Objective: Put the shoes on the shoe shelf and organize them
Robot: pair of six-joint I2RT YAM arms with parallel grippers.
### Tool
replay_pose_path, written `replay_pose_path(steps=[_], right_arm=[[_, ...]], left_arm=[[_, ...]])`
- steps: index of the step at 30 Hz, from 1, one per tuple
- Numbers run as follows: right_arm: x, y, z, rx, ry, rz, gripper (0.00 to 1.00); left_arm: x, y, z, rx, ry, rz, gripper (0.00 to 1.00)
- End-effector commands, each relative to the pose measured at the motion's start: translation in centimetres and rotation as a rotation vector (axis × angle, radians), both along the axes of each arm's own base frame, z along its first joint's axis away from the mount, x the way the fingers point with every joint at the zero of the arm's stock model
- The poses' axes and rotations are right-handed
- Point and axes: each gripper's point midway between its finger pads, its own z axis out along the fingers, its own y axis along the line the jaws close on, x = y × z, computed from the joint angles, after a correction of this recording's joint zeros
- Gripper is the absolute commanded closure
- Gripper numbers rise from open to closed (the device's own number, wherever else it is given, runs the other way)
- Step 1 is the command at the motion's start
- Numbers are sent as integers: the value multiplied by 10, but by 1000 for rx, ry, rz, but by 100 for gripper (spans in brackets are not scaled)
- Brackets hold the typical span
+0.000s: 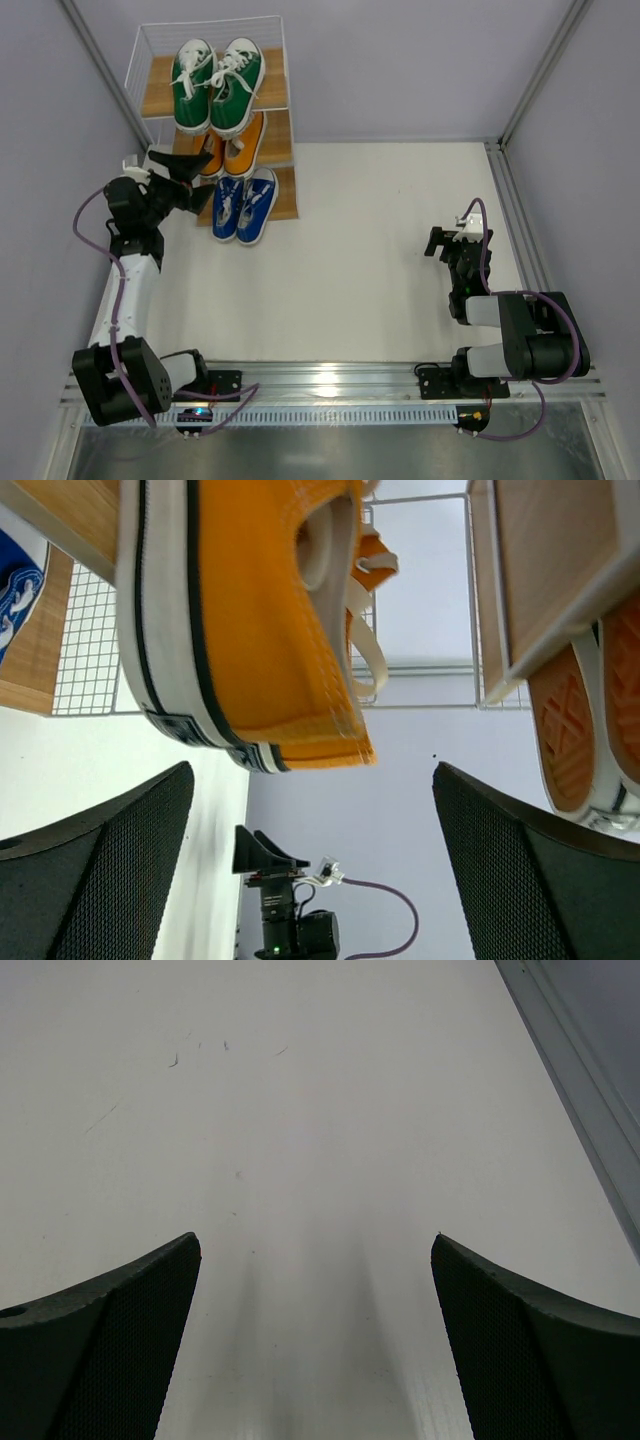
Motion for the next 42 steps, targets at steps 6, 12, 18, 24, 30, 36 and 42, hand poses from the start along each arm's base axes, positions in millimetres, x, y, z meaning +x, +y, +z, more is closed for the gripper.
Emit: replay_pose_path(steps=[6, 12, 18, 24, 30, 36, 42], right_arm=[[9, 1, 25, 6, -93, 8, 3], [9, 0, 25, 6, -93, 4, 3], [10, 1, 26, 8, -95, 6, 3], [9, 0, 25, 6, -93, 5, 3], [10, 1, 26, 6, -95, 6, 3], [9, 1, 25, 6, -93, 6, 3], [9, 1, 25, 6, -93, 6, 3]], left_arm=[[-41, -18, -8, 71, -43, -67, 0], [-77, -26, -58, 220, 79, -100, 0], [-99, -2, -105, 567, 178, -6, 0], [-88, 14, -125, 735, 237, 38, 2], [-72, 10, -141, 584, 296, 105, 1], [-59, -3, -182, 371, 341, 131, 0], [-35, -36, -178, 226, 234, -3, 6]])
